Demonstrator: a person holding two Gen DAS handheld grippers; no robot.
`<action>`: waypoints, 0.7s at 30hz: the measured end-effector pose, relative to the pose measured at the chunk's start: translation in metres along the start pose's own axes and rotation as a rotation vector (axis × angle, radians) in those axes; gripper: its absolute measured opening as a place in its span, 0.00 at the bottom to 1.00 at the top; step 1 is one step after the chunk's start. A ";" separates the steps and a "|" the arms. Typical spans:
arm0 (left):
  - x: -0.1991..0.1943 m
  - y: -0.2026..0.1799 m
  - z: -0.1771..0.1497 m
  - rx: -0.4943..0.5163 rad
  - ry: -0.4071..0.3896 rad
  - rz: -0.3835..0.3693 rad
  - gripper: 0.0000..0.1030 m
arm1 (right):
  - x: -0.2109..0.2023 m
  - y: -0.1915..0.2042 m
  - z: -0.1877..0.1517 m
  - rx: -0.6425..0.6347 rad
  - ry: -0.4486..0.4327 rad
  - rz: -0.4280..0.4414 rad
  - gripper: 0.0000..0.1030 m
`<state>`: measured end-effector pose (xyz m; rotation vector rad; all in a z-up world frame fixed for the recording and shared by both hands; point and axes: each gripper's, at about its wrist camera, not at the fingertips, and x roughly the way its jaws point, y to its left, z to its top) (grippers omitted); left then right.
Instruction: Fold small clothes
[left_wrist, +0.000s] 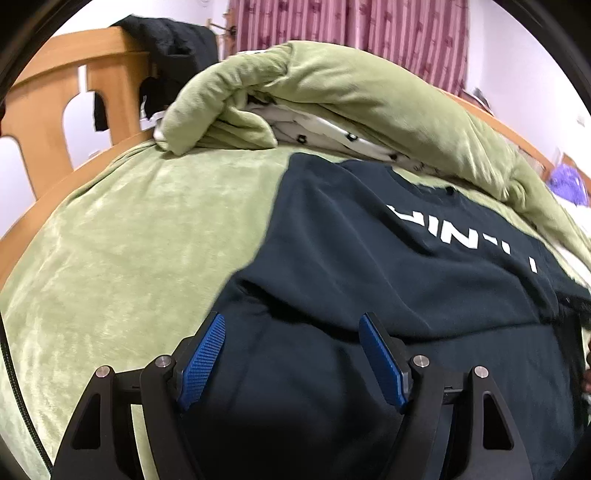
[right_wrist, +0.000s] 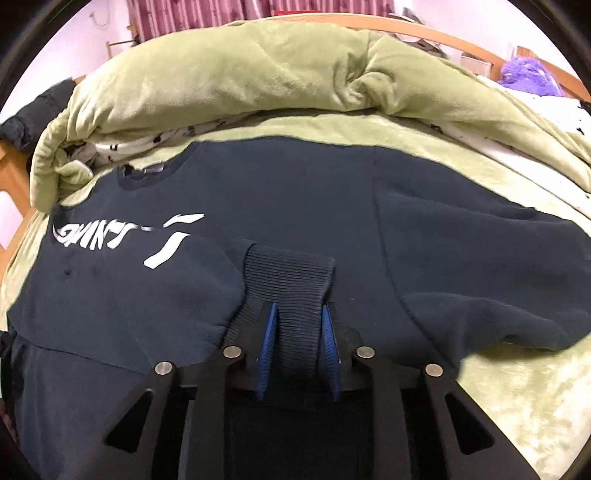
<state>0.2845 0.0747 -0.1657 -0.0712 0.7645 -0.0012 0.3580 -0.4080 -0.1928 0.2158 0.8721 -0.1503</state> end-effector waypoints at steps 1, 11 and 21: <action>0.002 0.003 0.001 -0.012 0.004 0.001 0.71 | -0.006 -0.003 0.000 0.007 -0.004 -0.009 0.24; 0.022 -0.007 -0.009 0.043 0.048 0.013 0.71 | -0.088 -0.050 -0.014 -0.019 -0.040 -0.090 0.28; 0.034 -0.018 -0.018 0.094 0.080 0.070 0.73 | -0.143 -0.129 -0.042 -0.018 -0.105 -0.218 0.42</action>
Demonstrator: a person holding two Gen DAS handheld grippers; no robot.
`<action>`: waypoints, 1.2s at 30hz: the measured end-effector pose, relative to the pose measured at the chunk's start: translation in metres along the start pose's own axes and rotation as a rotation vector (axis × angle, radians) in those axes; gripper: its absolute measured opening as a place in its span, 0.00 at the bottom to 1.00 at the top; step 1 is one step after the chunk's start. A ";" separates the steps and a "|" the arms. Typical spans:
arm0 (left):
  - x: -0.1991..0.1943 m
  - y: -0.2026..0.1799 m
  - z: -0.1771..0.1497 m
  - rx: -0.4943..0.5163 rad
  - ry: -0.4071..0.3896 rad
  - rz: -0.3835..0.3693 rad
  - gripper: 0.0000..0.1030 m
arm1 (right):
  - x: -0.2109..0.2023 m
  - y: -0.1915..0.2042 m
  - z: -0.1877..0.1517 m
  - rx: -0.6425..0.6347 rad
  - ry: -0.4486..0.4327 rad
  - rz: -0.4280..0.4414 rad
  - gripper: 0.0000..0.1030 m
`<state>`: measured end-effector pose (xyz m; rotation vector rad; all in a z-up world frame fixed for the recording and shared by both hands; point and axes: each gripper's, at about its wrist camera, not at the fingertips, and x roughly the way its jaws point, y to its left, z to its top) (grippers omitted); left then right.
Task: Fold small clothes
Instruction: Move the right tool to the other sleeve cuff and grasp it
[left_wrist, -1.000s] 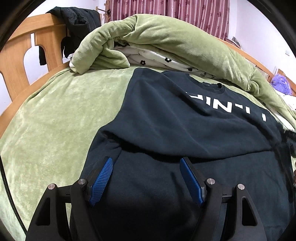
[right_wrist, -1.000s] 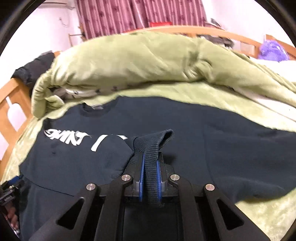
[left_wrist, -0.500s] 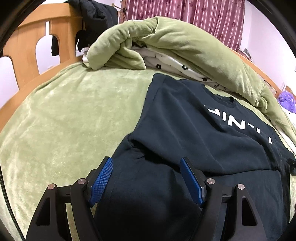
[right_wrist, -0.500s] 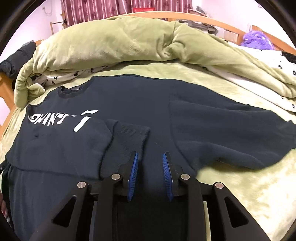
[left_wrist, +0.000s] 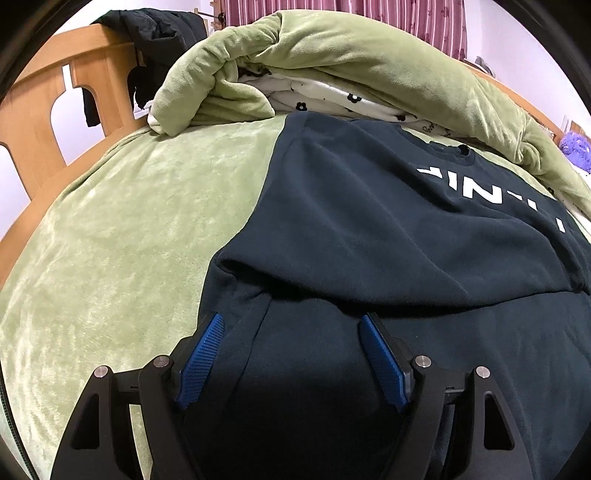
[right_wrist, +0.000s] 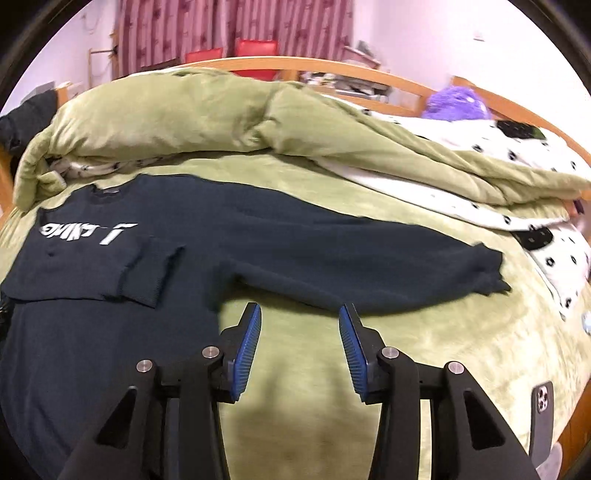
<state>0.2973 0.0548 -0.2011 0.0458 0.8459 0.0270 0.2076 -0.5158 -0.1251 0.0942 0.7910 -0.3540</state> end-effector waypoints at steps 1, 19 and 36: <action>0.000 0.000 0.000 0.004 0.002 0.005 0.73 | 0.003 -0.006 -0.002 0.011 0.005 0.002 0.42; 0.001 -0.002 -0.001 0.004 -0.005 0.007 0.73 | 0.104 -0.083 -0.011 0.279 0.077 0.151 0.59; 0.001 -0.003 -0.001 0.007 -0.003 0.012 0.74 | 0.127 -0.113 0.012 0.407 0.007 0.071 0.05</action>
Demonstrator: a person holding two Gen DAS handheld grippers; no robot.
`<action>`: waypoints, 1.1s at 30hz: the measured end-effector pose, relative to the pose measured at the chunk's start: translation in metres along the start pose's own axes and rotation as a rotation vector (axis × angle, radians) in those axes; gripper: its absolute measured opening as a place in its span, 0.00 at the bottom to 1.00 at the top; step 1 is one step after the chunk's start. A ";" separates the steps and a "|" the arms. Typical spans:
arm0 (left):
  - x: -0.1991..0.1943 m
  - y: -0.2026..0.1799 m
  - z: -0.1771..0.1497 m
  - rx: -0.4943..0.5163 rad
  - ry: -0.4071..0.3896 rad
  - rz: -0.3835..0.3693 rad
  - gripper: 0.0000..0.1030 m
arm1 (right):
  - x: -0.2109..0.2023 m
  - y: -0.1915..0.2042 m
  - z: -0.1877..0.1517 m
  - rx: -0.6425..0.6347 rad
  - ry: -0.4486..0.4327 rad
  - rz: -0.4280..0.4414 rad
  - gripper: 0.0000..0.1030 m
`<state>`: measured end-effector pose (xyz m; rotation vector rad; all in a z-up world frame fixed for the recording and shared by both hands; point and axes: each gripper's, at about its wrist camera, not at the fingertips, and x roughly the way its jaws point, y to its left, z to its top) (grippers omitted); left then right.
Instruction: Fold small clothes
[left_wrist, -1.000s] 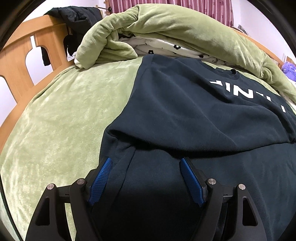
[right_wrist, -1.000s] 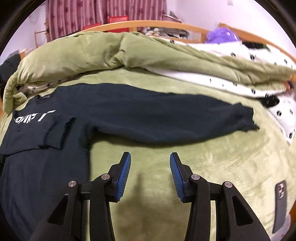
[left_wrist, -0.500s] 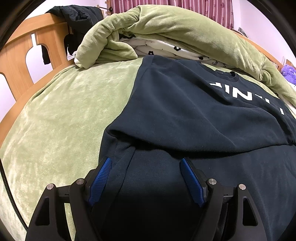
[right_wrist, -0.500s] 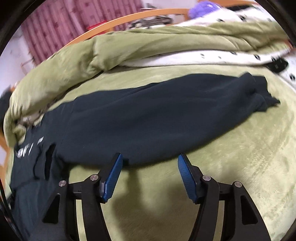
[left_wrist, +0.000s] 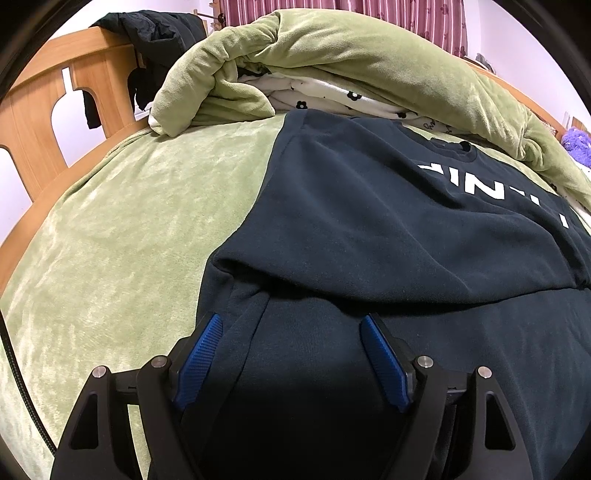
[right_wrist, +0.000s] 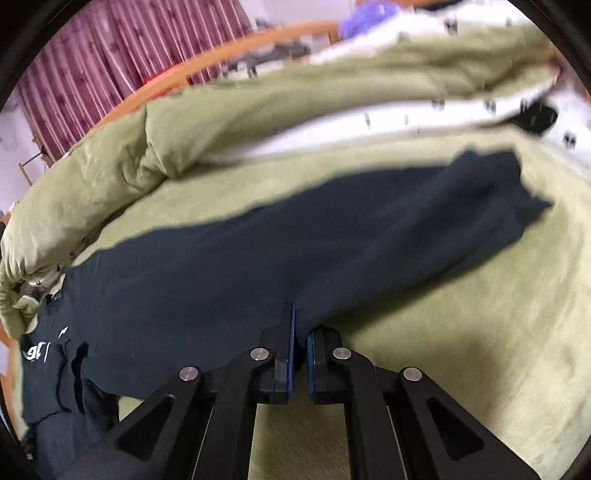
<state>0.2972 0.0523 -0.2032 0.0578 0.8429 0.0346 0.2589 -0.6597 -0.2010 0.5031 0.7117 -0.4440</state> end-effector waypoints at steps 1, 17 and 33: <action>0.000 0.000 0.000 0.001 0.000 0.002 0.74 | -0.007 0.005 0.002 -0.010 -0.023 -0.004 0.05; -0.020 0.027 0.008 -0.150 -0.001 -0.101 0.74 | -0.147 0.217 0.016 -0.306 -0.244 0.140 0.05; -0.020 0.035 0.015 -0.197 0.015 -0.182 0.74 | -0.055 0.387 -0.161 -0.608 0.045 0.179 0.16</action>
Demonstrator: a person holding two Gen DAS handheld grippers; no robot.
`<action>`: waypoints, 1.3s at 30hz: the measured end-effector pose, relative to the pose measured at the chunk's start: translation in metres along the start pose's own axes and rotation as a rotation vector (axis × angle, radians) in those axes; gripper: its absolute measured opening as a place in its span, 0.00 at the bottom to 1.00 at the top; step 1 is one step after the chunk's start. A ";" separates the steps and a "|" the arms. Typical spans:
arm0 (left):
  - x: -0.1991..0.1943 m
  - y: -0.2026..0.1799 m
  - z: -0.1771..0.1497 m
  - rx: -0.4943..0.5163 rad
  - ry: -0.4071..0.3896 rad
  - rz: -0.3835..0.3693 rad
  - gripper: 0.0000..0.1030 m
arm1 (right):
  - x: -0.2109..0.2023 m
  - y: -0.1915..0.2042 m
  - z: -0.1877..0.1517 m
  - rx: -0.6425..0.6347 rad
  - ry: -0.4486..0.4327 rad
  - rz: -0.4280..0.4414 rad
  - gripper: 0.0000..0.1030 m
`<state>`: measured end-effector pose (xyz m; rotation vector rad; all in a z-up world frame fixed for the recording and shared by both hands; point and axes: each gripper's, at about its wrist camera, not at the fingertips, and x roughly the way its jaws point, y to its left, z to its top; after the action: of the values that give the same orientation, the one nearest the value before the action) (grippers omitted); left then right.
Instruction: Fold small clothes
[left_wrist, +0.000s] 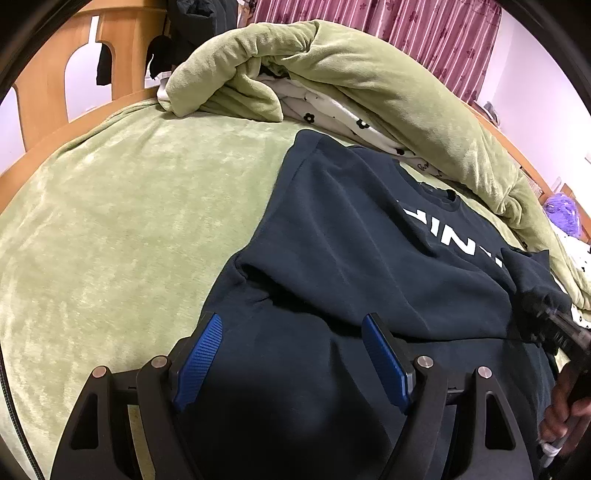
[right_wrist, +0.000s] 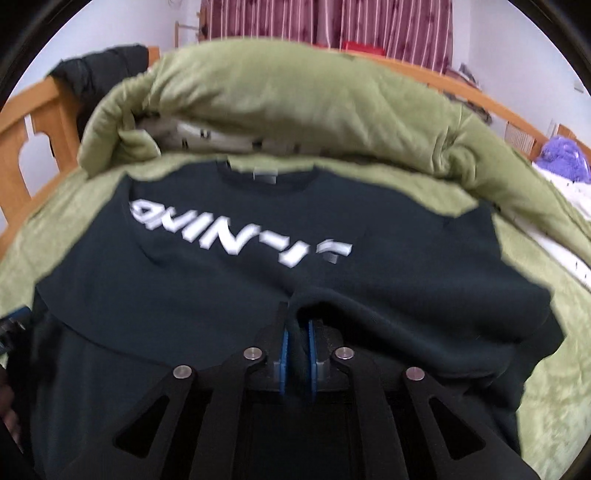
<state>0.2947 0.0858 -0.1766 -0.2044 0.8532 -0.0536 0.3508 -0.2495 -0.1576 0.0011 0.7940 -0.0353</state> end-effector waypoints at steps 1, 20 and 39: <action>0.000 0.000 0.000 -0.001 0.000 -0.003 0.74 | 0.002 -0.002 -0.003 0.001 0.015 0.006 0.20; 0.001 0.002 0.001 -0.003 -0.036 0.016 0.74 | -0.076 -0.194 -0.048 0.313 -0.121 -0.104 0.58; 0.009 -0.009 -0.003 0.047 -0.029 0.056 0.74 | 0.001 -0.235 -0.037 0.395 -0.021 0.042 0.05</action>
<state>0.2990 0.0750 -0.1833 -0.1367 0.8271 -0.0187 0.3180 -0.4836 -0.1816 0.3908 0.7552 -0.1522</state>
